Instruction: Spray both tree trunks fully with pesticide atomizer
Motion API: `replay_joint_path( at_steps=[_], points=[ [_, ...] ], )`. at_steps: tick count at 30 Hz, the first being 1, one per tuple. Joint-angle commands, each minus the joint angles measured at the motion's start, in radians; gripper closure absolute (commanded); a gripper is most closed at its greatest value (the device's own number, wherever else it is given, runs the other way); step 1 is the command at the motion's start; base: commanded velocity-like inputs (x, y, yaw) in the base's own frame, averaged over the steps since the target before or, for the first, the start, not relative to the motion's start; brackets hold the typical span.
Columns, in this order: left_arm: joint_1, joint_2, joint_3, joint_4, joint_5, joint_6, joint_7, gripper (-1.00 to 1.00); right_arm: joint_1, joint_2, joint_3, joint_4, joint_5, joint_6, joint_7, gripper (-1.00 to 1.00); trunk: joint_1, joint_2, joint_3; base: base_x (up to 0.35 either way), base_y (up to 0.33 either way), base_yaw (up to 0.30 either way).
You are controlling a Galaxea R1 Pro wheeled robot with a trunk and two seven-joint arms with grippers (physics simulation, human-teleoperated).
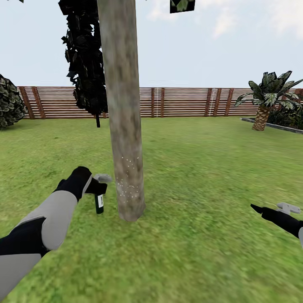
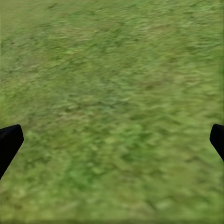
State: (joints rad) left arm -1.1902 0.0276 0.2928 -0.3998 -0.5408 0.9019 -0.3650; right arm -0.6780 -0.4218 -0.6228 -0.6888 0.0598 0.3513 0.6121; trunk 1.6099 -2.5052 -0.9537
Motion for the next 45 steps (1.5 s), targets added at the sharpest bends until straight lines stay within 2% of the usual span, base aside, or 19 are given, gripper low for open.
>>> replay_joint_path(
  at_steps=[1,7,11,13,29,38,42,45],
  points=[
    [-0.007,0.0,0.0,-0.002,0.0,0.0,0.0,1.0,0.0,0.0,0.0,0.0,0.0,0.0,0.0,-1.0,0.0,0.0,0.0,0.0,0.0,0.0],
    [-0.071,0.003,-0.001,-0.005,-0.001,0.003,0.0,1.0,0.0,0.0,0.0,0.0,0.0,0.0,0.0,-1.0,0.0,0.0,0.0,0.0,0.0,0.0],
    [-0.101,0.005,-0.004,-0.005,-0.002,0.074,0.0,1.0,0.0,0.0,-0.001,0.0,0.0,0.0,0.0,-1.0,0.0,0.0,0.0,0.0,0.0,0.0],
    [-0.114,0.005,-0.004,-0.005,-0.002,0.085,0.0,1.0,0.0,0.0,-0.001,0.0,0.0,0.0,0.0,-1.0,0.0,0.0,0.0,0.0,0.0,0.0],
    [-0.213,0.005,-0.007,-0.005,-0.001,0.09,0.0,1.0,0.0,0.0,-0.006,0.001,-0.003,-0.002,-0.003,-1.0,0.0,0.0,0.0,0.0,0.0,0.0],
    [-0.326,0.005,-0.008,0.003,-0.001,0.092,-0.001,1.0,0.0,0.0,-0.006,0.001,-0.003,-0.002,-0.003,-1.0,0.0,0.0,0.0,0.0,0.0,0.0],
    [-0.335,0.005,-0.022,0.009,-0.001,0.092,-0.001,1.0,0.0,0.0,-0.006,0.001,-0.003,-0.002,-0.003,-1.0,0.0,0.0,0.0,0.0,0.0,0.0],
    [-0.336,0.007,-0.037,0.055,-0.001,0.091,0.0,1.0,0.0,0.0,-0.006,0.0,-0.003,-0.002,-0.003,-1.0,0.0,0.0,0.0,0.0,0.0,0.0]
  ],
)
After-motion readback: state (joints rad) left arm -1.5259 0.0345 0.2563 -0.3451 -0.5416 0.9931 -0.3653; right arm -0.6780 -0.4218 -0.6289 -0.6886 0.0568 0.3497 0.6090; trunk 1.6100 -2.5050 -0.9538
